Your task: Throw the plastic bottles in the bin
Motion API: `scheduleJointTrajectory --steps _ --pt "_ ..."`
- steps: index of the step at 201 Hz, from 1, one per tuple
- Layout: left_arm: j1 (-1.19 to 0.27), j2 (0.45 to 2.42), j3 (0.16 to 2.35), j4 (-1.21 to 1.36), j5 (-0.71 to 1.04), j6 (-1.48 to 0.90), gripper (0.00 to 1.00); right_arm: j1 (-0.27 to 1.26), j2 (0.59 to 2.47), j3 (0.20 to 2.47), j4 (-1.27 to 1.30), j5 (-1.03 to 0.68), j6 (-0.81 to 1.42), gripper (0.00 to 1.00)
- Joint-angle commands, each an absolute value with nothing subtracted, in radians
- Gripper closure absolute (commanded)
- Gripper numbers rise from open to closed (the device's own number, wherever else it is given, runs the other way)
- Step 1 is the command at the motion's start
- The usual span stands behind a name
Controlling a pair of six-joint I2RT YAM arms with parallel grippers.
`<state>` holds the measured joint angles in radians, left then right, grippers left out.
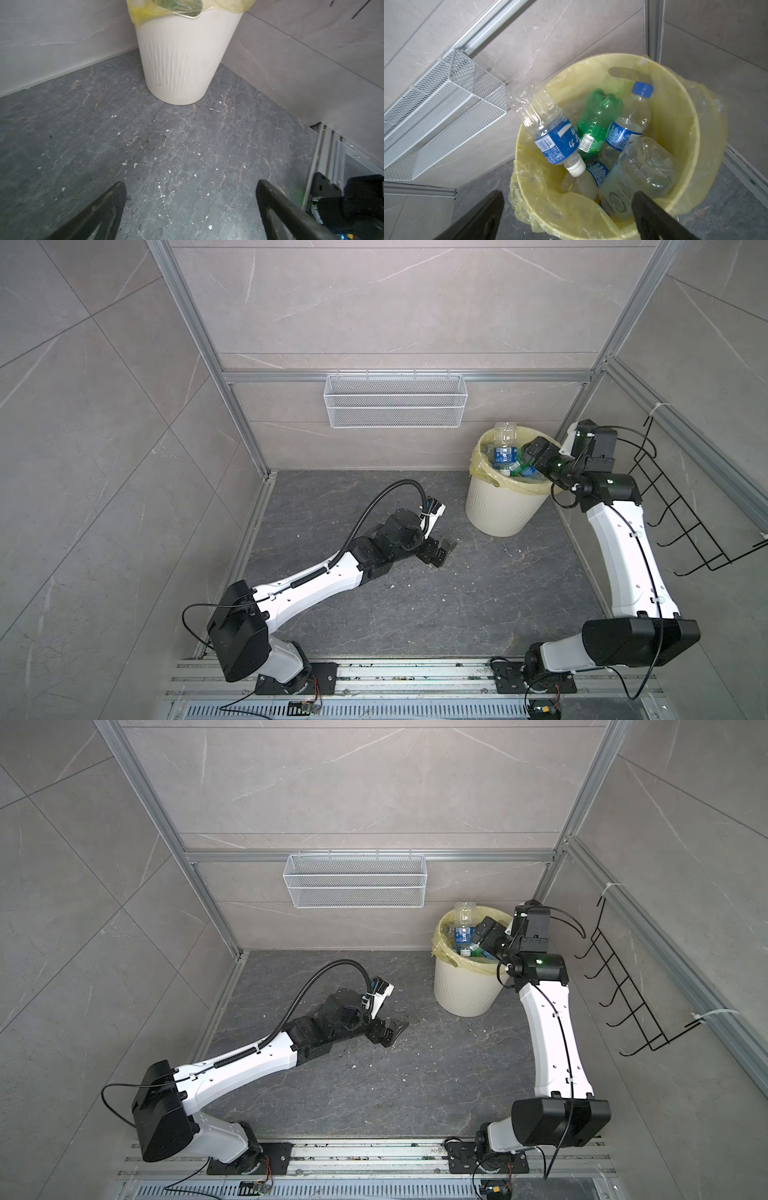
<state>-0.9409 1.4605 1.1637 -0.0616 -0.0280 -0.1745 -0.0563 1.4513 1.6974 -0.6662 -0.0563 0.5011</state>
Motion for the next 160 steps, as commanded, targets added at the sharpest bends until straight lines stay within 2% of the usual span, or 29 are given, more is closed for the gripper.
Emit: scheduleJointTrajectory --steps 1,28,53,78,115,160 --pt "-0.936 1.389 1.157 -0.061 -0.187 -0.147 0.00 -0.031 1.363 1.633 -0.604 -0.064 0.474 0.00" --pt "-0.870 1.330 1.130 -0.101 -0.281 -0.140 0.00 0.047 1.302 1.554 -0.570 -0.014 0.408 0.00" --pt "-0.789 1.251 1.078 -0.110 -0.398 -0.149 0.00 0.179 1.268 1.473 -0.541 0.093 0.304 0.00" --pt "-0.732 1.163 1.004 -0.080 -0.527 -0.133 0.00 0.303 1.190 1.306 -0.394 0.166 0.206 0.00" --pt "-0.684 1.112 0.911 -0.004 -0.756 -0.046 0.00 0.335 1.167 1.153 -0.323 0.186 0.194 0.00" --pt "-0.490 1.052 0.726 0.163 -0.780 -0.001 0.00 0.338 1.190 0.954 -0.195 0.287 0.185 0.00"
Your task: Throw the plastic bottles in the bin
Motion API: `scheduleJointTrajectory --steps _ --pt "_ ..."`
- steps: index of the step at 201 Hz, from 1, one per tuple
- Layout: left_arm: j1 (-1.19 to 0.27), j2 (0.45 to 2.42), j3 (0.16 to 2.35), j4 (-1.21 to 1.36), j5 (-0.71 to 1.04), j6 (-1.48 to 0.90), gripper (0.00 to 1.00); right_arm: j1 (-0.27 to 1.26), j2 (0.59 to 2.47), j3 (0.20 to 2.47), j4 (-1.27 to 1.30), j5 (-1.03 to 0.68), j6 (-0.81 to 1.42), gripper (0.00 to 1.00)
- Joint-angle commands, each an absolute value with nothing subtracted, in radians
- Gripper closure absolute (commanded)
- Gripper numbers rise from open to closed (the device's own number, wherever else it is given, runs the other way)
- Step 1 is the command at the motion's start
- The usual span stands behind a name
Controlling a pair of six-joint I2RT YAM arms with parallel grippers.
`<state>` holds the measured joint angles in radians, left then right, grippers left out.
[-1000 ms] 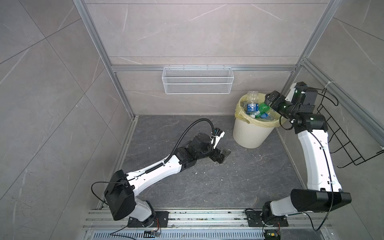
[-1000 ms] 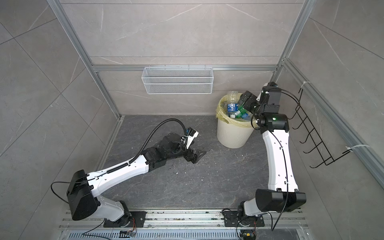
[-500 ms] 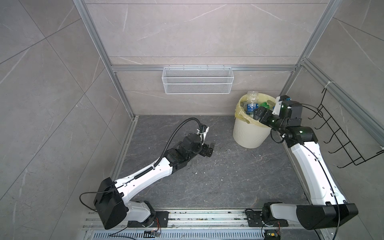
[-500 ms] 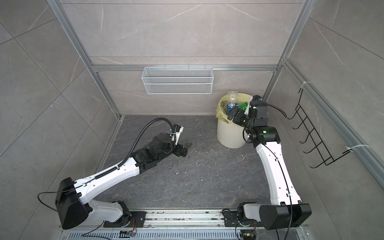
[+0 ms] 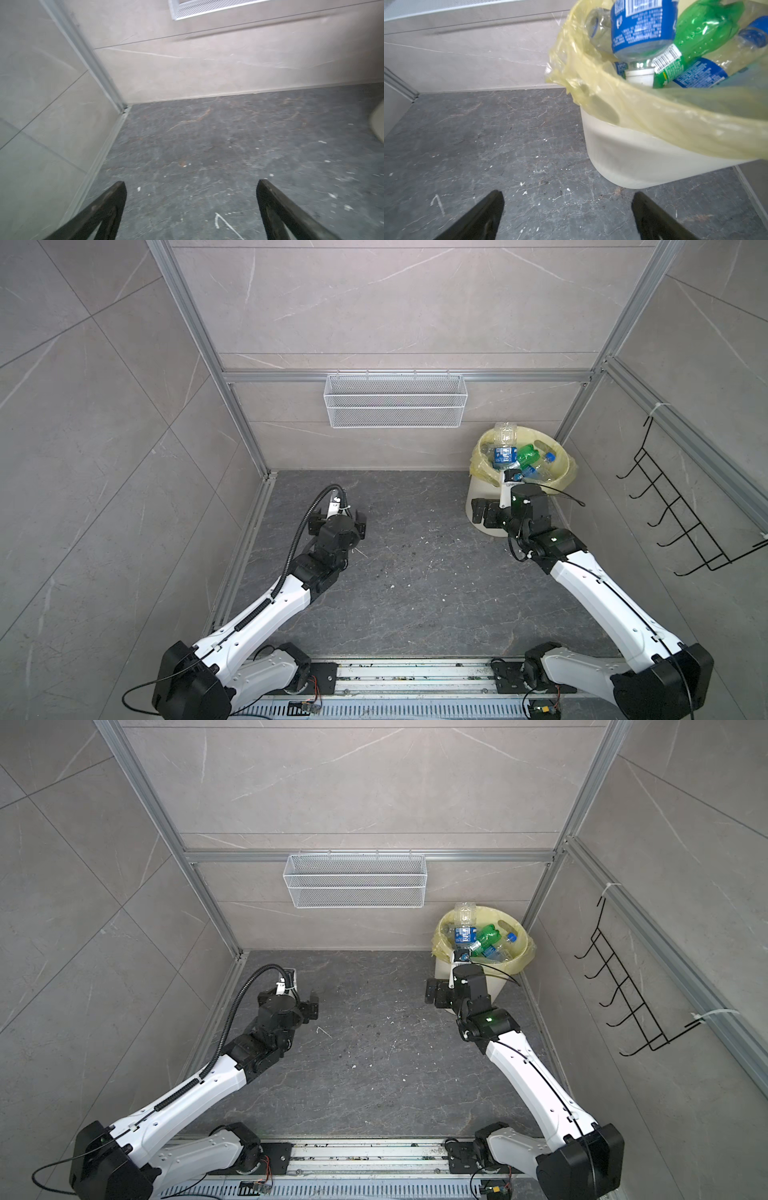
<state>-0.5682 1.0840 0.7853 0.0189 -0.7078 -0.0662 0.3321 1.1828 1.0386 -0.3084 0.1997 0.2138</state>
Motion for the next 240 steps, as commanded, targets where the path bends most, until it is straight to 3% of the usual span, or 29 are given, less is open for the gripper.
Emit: scheduleJointTrajectory --steps 1,29,51,106,124,170,228,240 --pt "-0.488 1.053 0.723 0.166 -0.780 0.001 0.00 0.338 1.190 0.948 -0.192 0.289 0.185 0.00" --pt "-0.366 1.101 0.706 0.142 -0.719 0.095 0.00 0.337 1.184 0.818 -0.049 0.389 0.154 0.00" --pt "-0.208 1.115 0.684 0.080 -0.652 0.029 0.00 0.338 1.227 0.756 0.014 0.524 0.146 0.00" --pt "-0.107 1.250 0.579 0.301 -0.630 -0.018 0.00 0.337 1.330 0.645 0.215 0.668 0.115 0.00" --pt "-0.026 1.304 0.575 0.312 -0.455 -0.149 0.00 0.338 1.348 0.595 0.315 0.711 0.080 0.00" --pt "0.012 1.457 0.491 0.572 -0.417 -0.119 0.00 0.337 1.425 0.455 0.635 0.706 0.013 0.01" --pt "0.023 1.521 0.353 0.907 -0.091 0.006 0.00 0.351 1.430 0.371 0.845 0.763 -0.041 0.00" --pt "0.030 1.500 0.366 0.835 -0.077 0.000 0.00 0.351 1.445 0.346 0.919 0.806 -0.038 0.00"
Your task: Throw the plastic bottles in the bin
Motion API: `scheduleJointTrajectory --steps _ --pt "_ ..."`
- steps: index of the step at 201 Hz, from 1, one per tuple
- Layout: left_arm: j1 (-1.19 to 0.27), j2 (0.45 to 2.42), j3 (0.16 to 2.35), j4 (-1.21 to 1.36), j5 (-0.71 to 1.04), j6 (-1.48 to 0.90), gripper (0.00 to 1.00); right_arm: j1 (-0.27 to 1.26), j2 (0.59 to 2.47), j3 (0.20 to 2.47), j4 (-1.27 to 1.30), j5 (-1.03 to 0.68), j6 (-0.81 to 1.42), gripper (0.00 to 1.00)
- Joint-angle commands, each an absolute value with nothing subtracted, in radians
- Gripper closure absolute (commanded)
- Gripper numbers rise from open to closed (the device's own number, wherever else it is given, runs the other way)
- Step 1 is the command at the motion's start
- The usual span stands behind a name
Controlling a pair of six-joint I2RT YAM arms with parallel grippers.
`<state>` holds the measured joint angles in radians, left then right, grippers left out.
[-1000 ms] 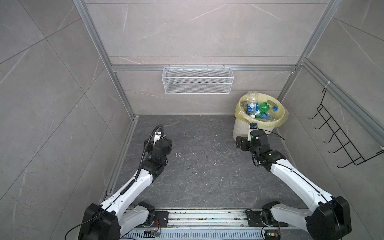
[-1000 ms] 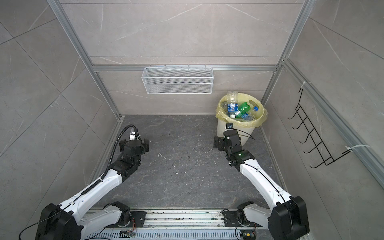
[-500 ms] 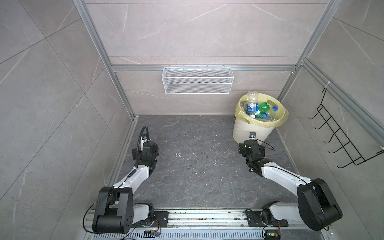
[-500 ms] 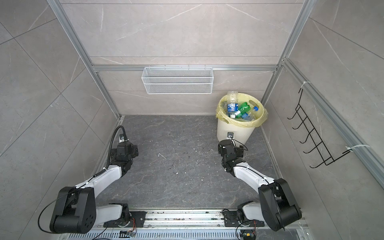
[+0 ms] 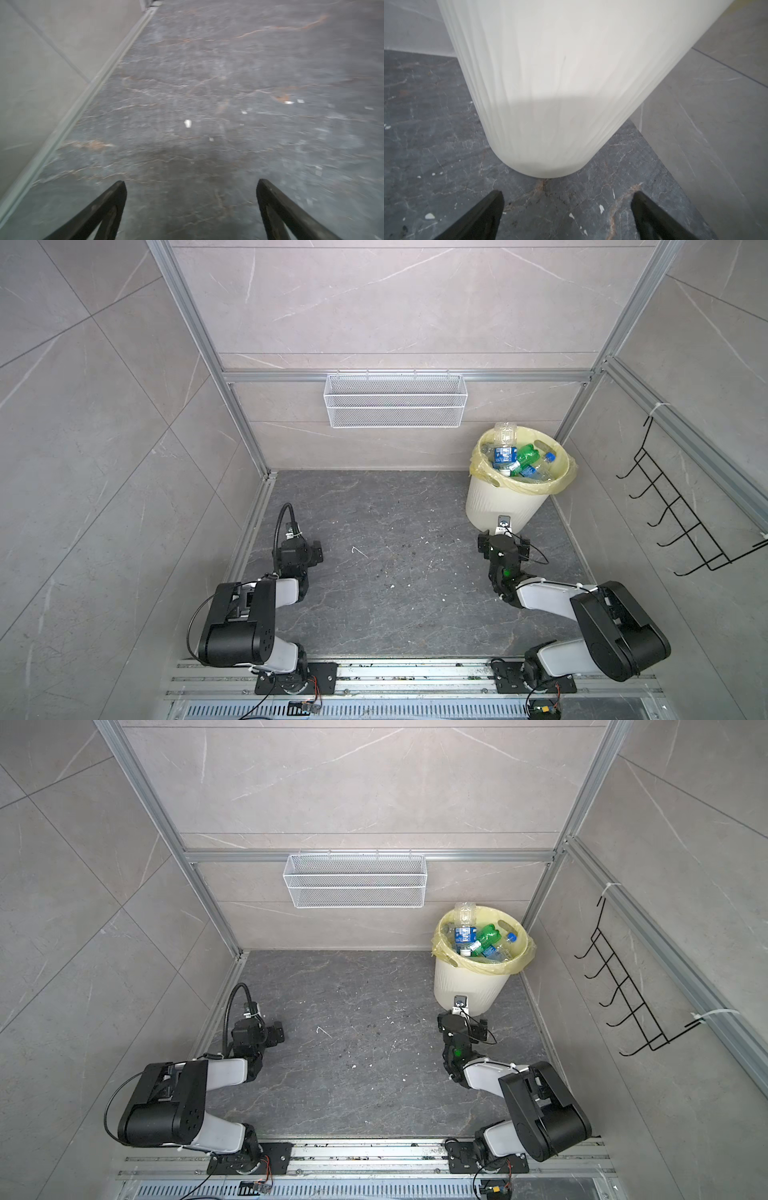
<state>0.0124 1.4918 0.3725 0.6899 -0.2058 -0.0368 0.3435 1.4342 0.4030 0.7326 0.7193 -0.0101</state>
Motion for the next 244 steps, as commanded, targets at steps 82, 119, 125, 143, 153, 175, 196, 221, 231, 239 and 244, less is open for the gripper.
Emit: scheduleJointTrajectory --steps 82,119,125,143,153,175,196,221,231,239,244 --pt "0.032 1.501 0.357 0.855 -0.084 0.001 0.00 0.325 1.521 0.376 0.948 0.807 -0.026 0.00" --pt "0.032 1.502 0.357 0.856 -0.084 0.001 0.00 0.272 1.471 0.322 0.969 0.688 0.018 0.00" --pt "0.031 1.501 0.357 0.855 -0.084 0.001 0.00 0.269 1.464 0.306 0.988 0.669 0.017 0.00" --pt "0.031 1.502 0.357 0.855 -0.085 0.001 0.00 0.254 1.456 0.276 1.031 0.614 0.018 0.00" --pt "0.032 1.502 0.357 0.855 -0.084 0.000 0.00 0.218 1.448 0.260 1.037 0.525 0.030 0.00" --pt "0.032 1.502 0.357 0.855 -0.084 0.001 0.00 0.122 1.560 0.233 1.215 0.339 0.049 0.00" --pt "0.031 1.502 0.358 0.855 -0.084 0.002 0.00 0.107 1.503 0.258 1.070 0.314 0.075 0.00" --pt "0.032 1.502 0.357 0.857 -0.085 0.001 0.00 0.129 1.521 0.326 0.958 0.302 0.049 0.01" --pt "0.032 1.501 0.358 0.855 -0.084 0.001 0.00 0.106 1.528 0.322 0.986 0.263 0.048 0.00" --pt "0.032 1.502 0.358 0.855 -0.084 0.001 0.00 0.106 1.523 0.324 0.972 0.264 0.049 0.00" --pt "0.032 1.501 0.358 0.855 -0.084 0.000 0.00 0.106 1.525 0.324 0.977 0.264 0.049 0.00"
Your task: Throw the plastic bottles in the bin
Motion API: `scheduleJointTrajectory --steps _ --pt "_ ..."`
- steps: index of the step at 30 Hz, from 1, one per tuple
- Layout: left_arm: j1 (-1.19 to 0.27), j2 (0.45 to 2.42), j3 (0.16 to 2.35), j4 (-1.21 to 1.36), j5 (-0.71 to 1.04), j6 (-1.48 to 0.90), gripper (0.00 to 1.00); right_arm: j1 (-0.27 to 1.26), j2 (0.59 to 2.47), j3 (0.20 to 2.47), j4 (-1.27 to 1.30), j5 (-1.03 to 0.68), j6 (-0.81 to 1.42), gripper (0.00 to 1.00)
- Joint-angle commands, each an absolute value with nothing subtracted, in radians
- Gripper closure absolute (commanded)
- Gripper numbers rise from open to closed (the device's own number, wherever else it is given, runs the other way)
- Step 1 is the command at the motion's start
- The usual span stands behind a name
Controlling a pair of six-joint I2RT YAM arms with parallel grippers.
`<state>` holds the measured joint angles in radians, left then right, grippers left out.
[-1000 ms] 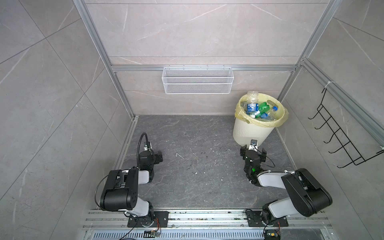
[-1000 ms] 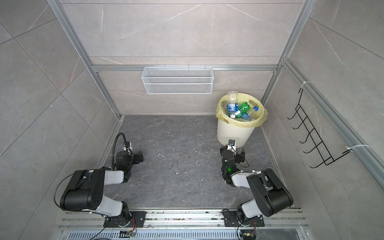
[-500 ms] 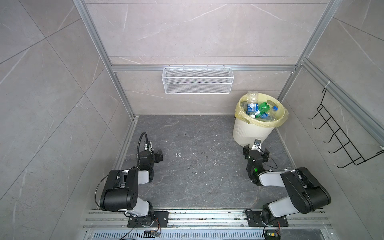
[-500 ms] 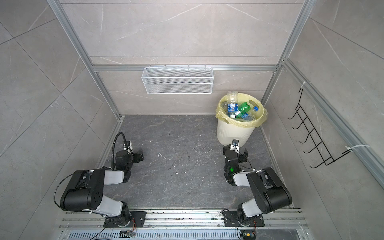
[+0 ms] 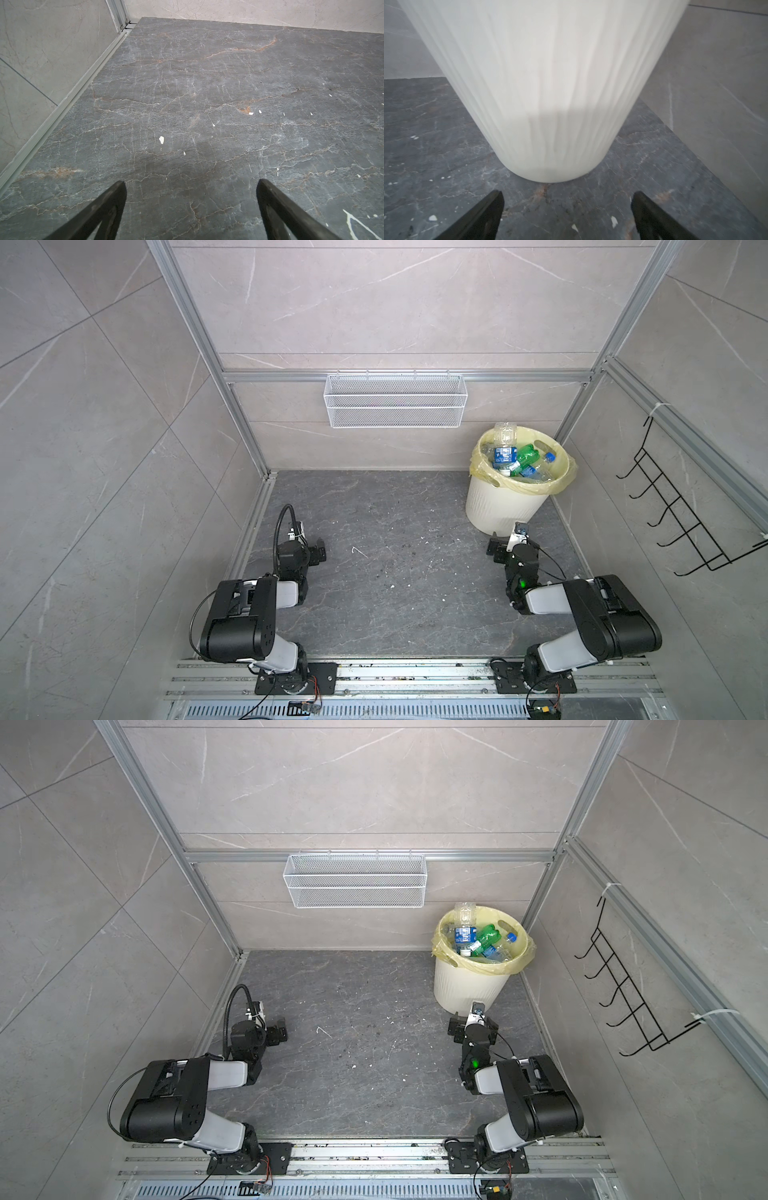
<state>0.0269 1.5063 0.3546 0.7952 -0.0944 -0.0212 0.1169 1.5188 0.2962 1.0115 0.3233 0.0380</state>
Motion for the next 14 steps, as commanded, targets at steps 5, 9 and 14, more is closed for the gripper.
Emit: scheduleJointTrajectory --steps 5,9,14 --pt "0.032 1.502 0.357 0.855 -0.085 0.001 0.00 0.106 1.525 0.325 0.976 0.264 0.049 0.00" --pt "0.032 1.501 0.357 0.855 -0.084 0.001 0.00 0.105 1.527 0.330 0.964 0.256 0.052 0.00" --pt "0.032 1.502 0.357 0.856 -0.085 0.001 0.00 0.103 1.526 0.330 0.966 0.255 0.052 0.00"
